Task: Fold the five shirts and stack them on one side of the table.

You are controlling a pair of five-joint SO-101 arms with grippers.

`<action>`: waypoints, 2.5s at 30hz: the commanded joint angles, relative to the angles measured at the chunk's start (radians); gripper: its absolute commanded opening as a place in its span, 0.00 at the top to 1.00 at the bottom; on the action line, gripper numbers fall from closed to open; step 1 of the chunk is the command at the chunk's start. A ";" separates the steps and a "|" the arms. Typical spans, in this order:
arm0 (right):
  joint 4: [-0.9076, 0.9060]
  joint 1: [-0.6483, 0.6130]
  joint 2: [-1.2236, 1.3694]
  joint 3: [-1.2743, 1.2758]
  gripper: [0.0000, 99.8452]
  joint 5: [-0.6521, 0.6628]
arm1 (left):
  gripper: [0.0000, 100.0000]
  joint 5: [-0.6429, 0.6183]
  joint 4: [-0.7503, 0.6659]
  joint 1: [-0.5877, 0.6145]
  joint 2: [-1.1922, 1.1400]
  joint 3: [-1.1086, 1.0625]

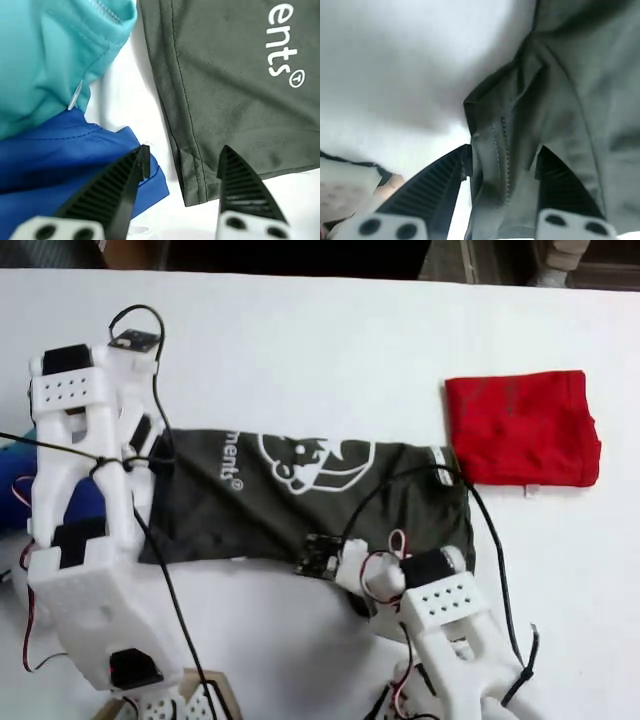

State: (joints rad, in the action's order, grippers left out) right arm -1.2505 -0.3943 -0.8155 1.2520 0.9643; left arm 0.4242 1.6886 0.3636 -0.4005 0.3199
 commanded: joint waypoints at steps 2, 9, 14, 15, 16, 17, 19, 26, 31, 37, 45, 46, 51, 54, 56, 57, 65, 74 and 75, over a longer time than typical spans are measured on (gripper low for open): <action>0.041 0.061 -0.021 0.011 0.71 -0.008 | 0.76 0.000 -0.002 0.006 0.063 0.002; 0.170 0.071 0.147 0.063 0.71 -0.002 | 0.76 0.000 -0.003 0.006 0.063 0.004; 0.185 0.073 0.344 -0.034 0.71 -0.003 | 0.76 0.000 -0.002 0.011 0.063 0.002; 0.185 0.073 0.375 -0.058 0.71 -0.003 | 0.76 0.000 -0.002 0.011 0.063 0.002; 0.185 0.073 0.400 -0.078 0.71 -0.003 | 0.76 0.000 -0.002 0.011 0.063 0.002; 0.186 0.073 0.421 -0.097 0.72 -0.005 | 0.76 0.000 -0.002 0.011 0.063 0.002; 0.186 0.073 0.455 -0.121 0.76 -0.005 | 0.76 0.000 -0.002 0.011 0.063 0.002; 0.183 0.088 0.486 -0.169 0.96 -0.003 | 0.76 0.002 -0.002 0.011 0.064 0.002; 0.085 0.156 0.486 -0.293 0.98 0.009 | 0.76 0.002 -0.002 0.011 0.063 0.002; -0.217 0.208 0.492 -0.568 0.98 0.190 | 0.76 0.002 -0.006 0.009 0.061 0.002; -0.249 0.213 0.598 -0.830 0.98 0.235 | 0.76 0.002 -0.006 0.006 0.061 0.002; -0.249 0.209 0.639 -0.861 0.98 0.233 | 0.76 0.002 -0.005 0.006 0.061 0.002; -0.249 0.228 0.881 -1.100 0.98 0.232 | 0.76 0.002 -0.002 0.006 0.061 0.002; -0.255 0.236 1.023 -1.252 0.98 0.232 | 0.76 0.002 -0.002 0.006 0.061 0.002; -0.265 0.236 1.106 -1.332 0.98 0.232 | 0.76 0.002 -0.002 0.006 0.061 0.002; -0.277 0.236 1.145 -1.366 0.97 0.230 | 0.76 0.002 -0.002 0.006 0.061 0.002; -0.363 0.280 1.273 -1.622 0.75 0.132 | 0.76 0.002 -0.002 0.005 0.061 0.001; -0.415 0.424 1.241 -1.795 0.80 -0.052 | 0.76 -0.003 0.012 -0.063 0.061 0.001; -0.447 0.427 1.221 -1.795 0.81 -0.051 | 0.76 -0.003 0.012 -0.074 0.063 0.001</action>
State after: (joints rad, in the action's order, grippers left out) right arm -1.6264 0.0046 0.4718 -0.4925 0.9337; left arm 0.4242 1.6916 0.3191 -0.4005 0.3168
